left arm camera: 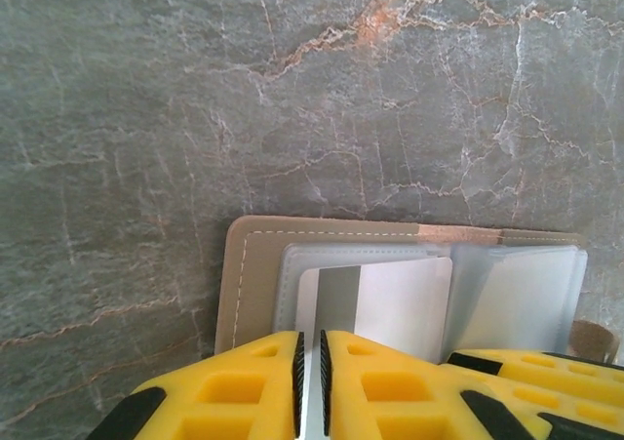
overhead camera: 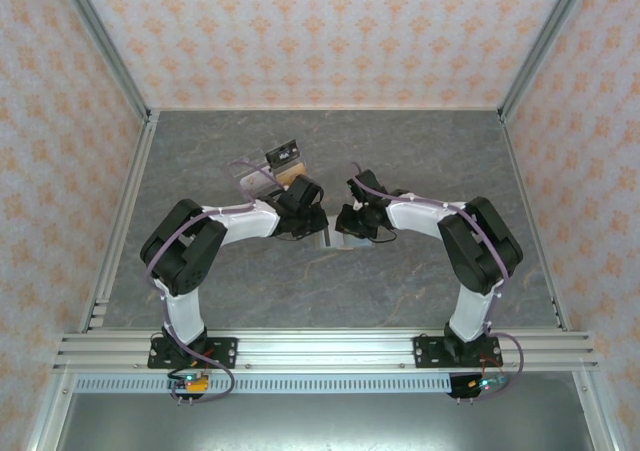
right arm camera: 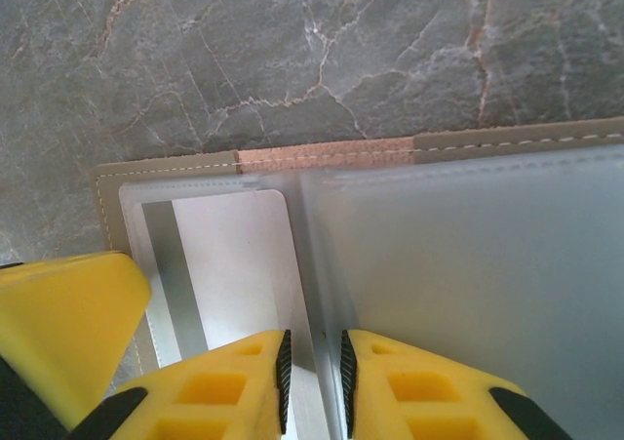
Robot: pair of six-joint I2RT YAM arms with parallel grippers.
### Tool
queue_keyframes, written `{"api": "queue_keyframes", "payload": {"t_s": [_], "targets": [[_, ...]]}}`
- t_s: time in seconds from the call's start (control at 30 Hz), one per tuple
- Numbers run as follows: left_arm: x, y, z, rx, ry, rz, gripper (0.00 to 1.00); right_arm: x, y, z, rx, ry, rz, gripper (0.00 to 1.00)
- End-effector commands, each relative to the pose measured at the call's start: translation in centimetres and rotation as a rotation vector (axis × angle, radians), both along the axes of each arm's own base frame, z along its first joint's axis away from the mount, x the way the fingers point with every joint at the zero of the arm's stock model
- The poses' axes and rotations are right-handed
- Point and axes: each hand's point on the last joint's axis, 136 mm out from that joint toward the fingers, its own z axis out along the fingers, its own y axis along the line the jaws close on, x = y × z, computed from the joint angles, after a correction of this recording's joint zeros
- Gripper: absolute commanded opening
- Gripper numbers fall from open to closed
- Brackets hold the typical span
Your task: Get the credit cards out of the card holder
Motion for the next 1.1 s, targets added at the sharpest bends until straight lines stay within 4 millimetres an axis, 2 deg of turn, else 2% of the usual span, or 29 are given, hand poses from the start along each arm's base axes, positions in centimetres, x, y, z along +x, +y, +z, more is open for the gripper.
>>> {"api": "queue_keyframes", "payload": {"t_s": [0.0,0.5,0.77,1.07], "targets": [[-1.0,0.7,-1.8,0.056,0.031,-0.01,0.13,0.1,-0.4,-1.0,0.0,0.008,0.003,0.24],[-1.7,1.1,-3.2,0.085,0.068,-0.028,0.08,0.2,0.6,0.2,0.107,-0.013,0.026,0.22],[-1.5,0.9,-3.0,0.078,0.063,-0.028,0.07,0.3,0.9,1.0,0.129,-0.03,0.04,0.21],[-1.5,0.9,-2.9,0.081,0.062,-0.03,0.08,0.3,0.6,1.7,0.141,-0.052,0.032,0.08]]}}
